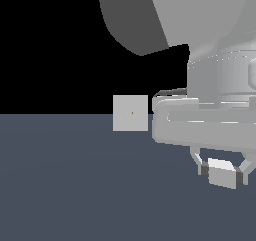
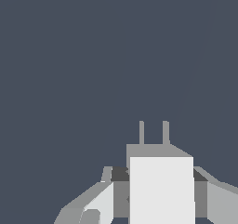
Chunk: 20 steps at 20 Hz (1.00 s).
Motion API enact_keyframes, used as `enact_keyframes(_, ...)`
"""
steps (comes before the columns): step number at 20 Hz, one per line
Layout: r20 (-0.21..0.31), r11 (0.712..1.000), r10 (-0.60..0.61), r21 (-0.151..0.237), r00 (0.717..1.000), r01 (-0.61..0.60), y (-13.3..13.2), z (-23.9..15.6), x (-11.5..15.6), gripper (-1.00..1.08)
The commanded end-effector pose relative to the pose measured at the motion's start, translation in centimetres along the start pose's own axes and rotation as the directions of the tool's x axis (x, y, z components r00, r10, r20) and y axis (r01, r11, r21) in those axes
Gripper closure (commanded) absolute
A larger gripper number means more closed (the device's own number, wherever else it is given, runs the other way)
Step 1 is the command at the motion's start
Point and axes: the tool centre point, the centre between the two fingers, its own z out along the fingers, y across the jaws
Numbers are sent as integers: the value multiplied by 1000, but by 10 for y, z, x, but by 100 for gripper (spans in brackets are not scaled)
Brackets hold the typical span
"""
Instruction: Plug the charger into the wall socket.
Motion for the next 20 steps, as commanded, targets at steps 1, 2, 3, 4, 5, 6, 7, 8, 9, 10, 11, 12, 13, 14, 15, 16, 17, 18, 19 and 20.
enact_keyframes(1, 0, 1000, 0, 0, 1000, 0, 0, 0, 0, 108)
enact_keyframes(2, 0, 1000, -1, 0, 1000, 1, 0, 0, 0, 108)
enact_keyframes(3, 0, 1000, -3, 0, 1000, 3, -1, -1, 1, 108)
enact_keyframes(4, 0, 1000, -8, 1, 1000, 8, -3, -2, 1, 108)
enact_keyframes(5, 0, 1000, -14, 1, 1000, 14, -5, -3, 2, 108)
enact_keyframes(6, 0, 1000, -22, 1, 1000, 22, -8, -5, 3, 108)
enact_keyframes(7, 0, 1000, -32, 1, 1000, 32, -12, -7, 4, 108)
enact_keyframes(8, -1, 999, -43, 2, 999, 43, -16, -9, 6, 108)
enact_keyframes(9, -1, 998, -57, 2, 998, 57, -21, -12, 7, 108)
enact_keyframes(10, -1, 997, -72, 3, 997, 72, -27, -15, 9, 108)
enact_keyframes(11, -1, 996, -89, 4, 996, 89, -34, -19, 11, 108)
enact_keyframes(12, -1, 994, -108, 4, 994, 108, -41, -23, 13, 108)
enact_keyframes(13, -2, 992, -130, 5, 992, 130, -49, -27, 14, 108)
enact_keyframes(14, -2, 988, -153, 6, 988, 153, -59, -32, 16, 108)
enact_keyframes(15, -2, 984, -178, 8, 984, 178, -69, -37, 18, 108)
enact_keyframes(16, -3, 979, -205, 9, 979, 205, -79, -43, 20, 108)
enact_keyframes(17, -3, 973, -232, 10, 973, 232, -90, -48, 21, 108)
enact_keyframes(18, -4, 966, -257, 12, 966, 257, -101, -54, 22, 108)
enact_keyframes(19, -4, 960, -281, 14, 960, 281, -110, -59, 23, 108)
enact_keyframes(20, -4, 953, -302, 15, 953, 302, -119, -63, 23, 108)
